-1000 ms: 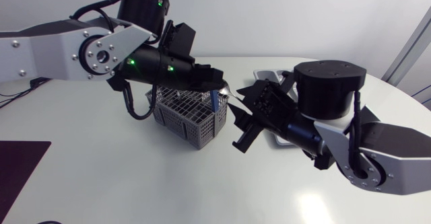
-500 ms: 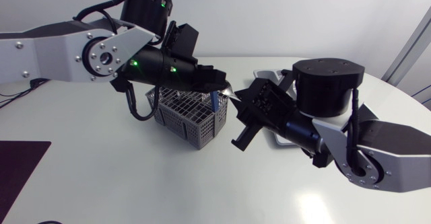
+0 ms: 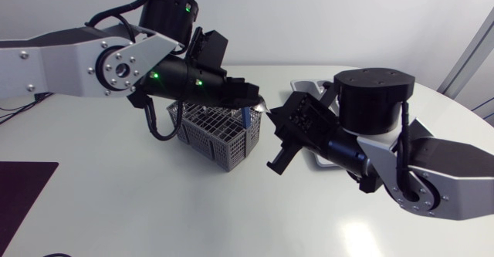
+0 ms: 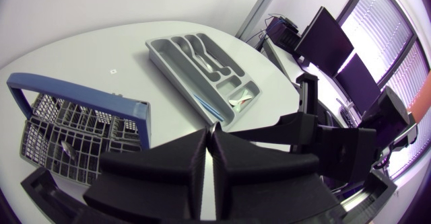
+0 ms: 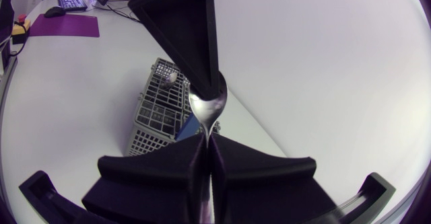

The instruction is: Unload the cutlery basket into the drawer organizer.

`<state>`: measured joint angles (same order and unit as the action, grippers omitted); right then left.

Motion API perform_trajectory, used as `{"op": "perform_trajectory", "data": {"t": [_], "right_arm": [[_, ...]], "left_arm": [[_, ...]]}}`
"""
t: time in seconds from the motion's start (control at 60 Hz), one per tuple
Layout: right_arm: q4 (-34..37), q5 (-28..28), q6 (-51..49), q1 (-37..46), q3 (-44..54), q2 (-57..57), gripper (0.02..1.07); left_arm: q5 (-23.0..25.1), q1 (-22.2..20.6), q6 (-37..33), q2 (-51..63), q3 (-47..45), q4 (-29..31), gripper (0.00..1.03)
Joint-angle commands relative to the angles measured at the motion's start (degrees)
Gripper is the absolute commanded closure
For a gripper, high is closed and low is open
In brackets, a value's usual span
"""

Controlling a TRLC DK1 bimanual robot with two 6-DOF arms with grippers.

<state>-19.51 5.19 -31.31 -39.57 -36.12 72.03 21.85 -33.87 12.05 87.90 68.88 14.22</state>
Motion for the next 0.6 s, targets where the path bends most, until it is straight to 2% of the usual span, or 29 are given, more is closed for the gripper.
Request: {"op": "perform_trajectory", "data": {"t": [0.0, 0.183, 0.283, 0.383, 0.417, 0.583], "right_arm": [[0.61, -0.80, -0.24, 0.02, -0.44, 0.57, 1.01], [1.31, -0.88, -0.24, -0.24, -0.09, -0.05, 1.01], [1.49, -0.88, -0.24, -0.24, 0.26, -0.40, 1.01], [1.93, -1.85, -0.24, -0.07, 1.14, -1.54, 1.01], [2.02, -2.38, -0.24, 0.11, 1.49, -2.07, 1.01], [5.18, -7.21, -2.18, 4.77, 3.86, -6.64, 1.01]], "left_arm": [[0.39, -0.15, 1.48, -0.80, -1.21, -1.30, 0.94], [0.39, -0.23, 1.48, -1.41, -1.65, -1.83, 0.68], [0.39, 0.03, 1.39, -2.20, -1.65, -2.00, 0.44], [0.04, 2.05, 1.39, -4.14, -1.12, -2.26, 0.27], [-0.14, 2.84, 1.31, -4.75, -0.77, -2.26, 0.24], [-1.72, 8.82, -1.42, -7.48, 0.64, -1.74, 0.24]]}}
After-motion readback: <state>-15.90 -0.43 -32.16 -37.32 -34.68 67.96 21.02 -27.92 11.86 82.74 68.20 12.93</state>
